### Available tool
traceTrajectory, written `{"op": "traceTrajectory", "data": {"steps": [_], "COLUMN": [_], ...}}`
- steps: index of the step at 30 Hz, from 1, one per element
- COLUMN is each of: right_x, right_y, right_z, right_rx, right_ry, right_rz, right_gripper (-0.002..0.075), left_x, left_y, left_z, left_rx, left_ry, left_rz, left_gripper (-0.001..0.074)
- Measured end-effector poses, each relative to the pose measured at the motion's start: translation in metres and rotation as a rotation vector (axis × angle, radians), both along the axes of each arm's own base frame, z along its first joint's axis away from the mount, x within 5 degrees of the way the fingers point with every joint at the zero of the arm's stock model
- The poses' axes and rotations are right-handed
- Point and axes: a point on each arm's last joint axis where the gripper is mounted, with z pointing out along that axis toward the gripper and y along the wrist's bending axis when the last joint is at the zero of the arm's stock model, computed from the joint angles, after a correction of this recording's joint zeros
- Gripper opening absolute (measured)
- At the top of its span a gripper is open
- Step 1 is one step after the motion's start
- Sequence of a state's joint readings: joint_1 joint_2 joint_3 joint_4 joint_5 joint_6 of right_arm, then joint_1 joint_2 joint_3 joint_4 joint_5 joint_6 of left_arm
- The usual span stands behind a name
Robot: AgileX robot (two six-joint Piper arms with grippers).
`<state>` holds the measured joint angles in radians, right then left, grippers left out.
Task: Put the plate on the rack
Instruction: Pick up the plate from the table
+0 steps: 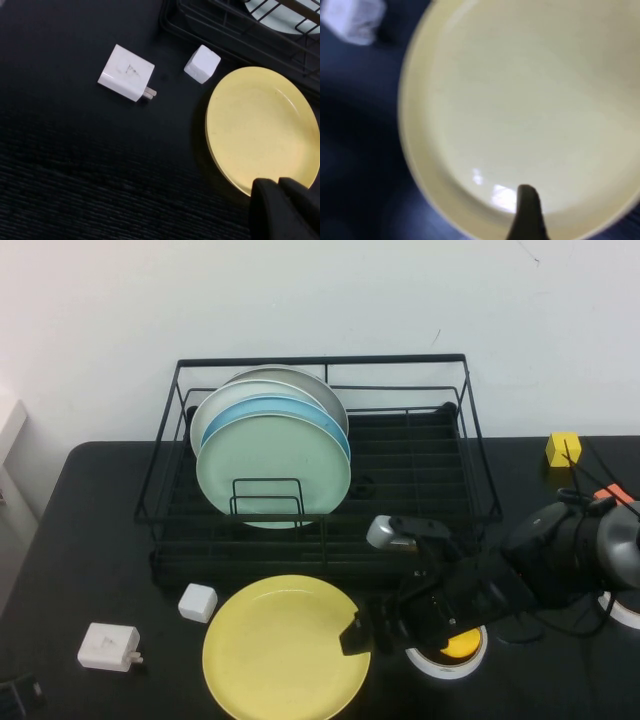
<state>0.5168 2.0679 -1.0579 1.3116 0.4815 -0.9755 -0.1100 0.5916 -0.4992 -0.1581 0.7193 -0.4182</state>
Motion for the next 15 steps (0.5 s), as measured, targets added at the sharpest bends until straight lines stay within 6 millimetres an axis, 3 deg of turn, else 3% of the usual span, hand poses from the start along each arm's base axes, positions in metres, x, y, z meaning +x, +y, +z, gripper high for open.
{"op": "traceTrajectory", "data": {"steps": [10, 15], "right_x": [0.001, 0.008], "right_y": [-0.006, 0.002], "right_z": [-0.034, -0.035], "right_rx": [-0.052, -0.014], "right_ry": [0.072, 0.089], "right_rz": [-0.04, -0.03], "right_gripper": [0.0489, 0.0486], "left_x": [0.0, -0.001], "left_y": [0.0, -0.001], "left_z": [0.0, -0.001], "left_rx": [-0.007, -0.003], "left_ry": [0.003, 0.02], "left_rz": [0.0, -0.006], "left_gripper": [-0.0002, -0.0001]}}
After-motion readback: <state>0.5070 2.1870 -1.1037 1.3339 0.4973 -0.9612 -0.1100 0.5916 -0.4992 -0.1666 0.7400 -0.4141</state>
